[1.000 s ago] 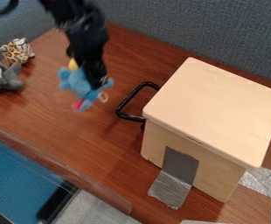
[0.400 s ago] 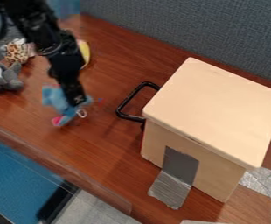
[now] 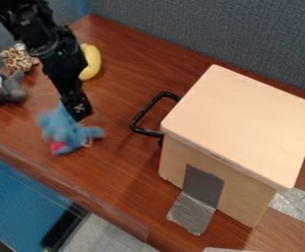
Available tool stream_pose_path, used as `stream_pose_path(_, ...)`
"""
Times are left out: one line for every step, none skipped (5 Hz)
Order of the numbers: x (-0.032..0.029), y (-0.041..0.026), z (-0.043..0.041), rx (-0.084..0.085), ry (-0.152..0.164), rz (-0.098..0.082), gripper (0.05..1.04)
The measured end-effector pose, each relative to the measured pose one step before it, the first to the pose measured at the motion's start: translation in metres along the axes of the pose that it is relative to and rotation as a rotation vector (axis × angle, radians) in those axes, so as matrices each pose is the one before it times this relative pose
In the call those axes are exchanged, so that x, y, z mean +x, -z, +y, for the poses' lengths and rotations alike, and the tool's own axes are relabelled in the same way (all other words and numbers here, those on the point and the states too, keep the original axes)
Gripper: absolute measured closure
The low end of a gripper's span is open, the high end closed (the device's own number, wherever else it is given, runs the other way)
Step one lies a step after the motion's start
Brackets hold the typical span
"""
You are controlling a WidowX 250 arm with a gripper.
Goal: Moved the blue elephant to the left side of the table
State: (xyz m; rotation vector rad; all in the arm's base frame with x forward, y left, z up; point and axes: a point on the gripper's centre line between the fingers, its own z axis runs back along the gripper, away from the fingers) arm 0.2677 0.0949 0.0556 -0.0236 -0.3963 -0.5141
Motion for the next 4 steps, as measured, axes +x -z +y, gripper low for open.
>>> stream_pose_path(0.00403,-0.02292,-0.00568,0.0043,0.0171,0.0009,0.081)
stream_pose_path(0.00745,-0.02062,-0.00271,0.0035,0.0057,-0.0159,0.083)
stream_pose_path(0.00546,-0.01626,-0.00091,0.0100,-0.0008,0.0104,0.083)
stream_pose_path(0.00017,-0.00287,-0.00450,-0.0251,-0.0160,0.0083,0.083)
